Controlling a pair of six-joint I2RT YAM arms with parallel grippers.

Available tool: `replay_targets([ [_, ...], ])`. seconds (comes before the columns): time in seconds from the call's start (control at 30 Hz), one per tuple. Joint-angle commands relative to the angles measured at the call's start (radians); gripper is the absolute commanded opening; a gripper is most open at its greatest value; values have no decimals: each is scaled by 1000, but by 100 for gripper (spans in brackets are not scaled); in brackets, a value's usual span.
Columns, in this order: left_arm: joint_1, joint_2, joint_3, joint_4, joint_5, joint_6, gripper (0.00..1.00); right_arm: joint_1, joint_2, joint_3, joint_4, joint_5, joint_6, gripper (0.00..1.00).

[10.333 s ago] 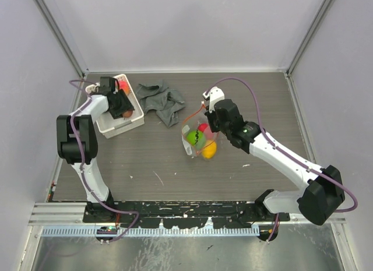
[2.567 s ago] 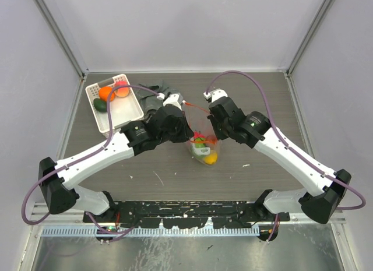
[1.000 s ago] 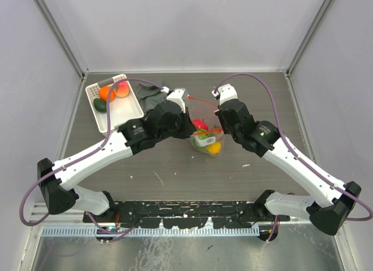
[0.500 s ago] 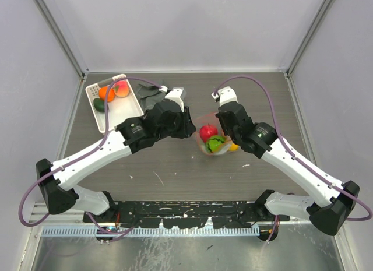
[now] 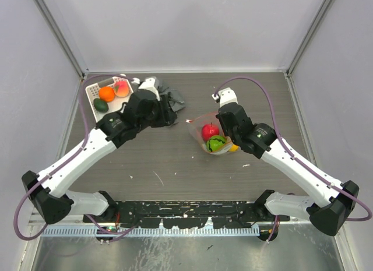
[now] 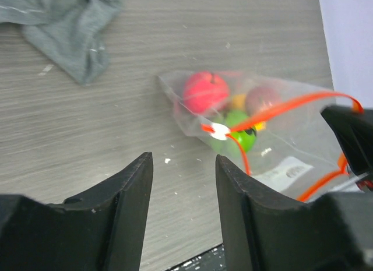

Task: Place the food in the zip-top bag and seal the zipper
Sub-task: Pick up the fake fruit from the bin.

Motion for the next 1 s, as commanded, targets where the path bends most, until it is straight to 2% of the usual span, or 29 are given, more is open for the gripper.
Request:
replay_targets([
  [0.0, 108, -71, -25, -20, -14, 37, 51, -4, -33, 10, 57, 30, 8, 0],
  [0.33, 402, -30, -51, -18, -43, 131, 65, -4, -27, 8, 60, 7, 12, 0],
  [0.57, 569, 153, 29, -27, -2, 186, 82, -5, -24, 4, 65, 12, 4, 0],
  [0.77, 658, 310, 77, 11, -43, 171, 99, -4, -18, 5, 75, -13, 4, 0],
  [0.97, 702, 447, 175, -8, -147, 186, 98, -4, -22, -2, 74, -25, 4, 0],
])
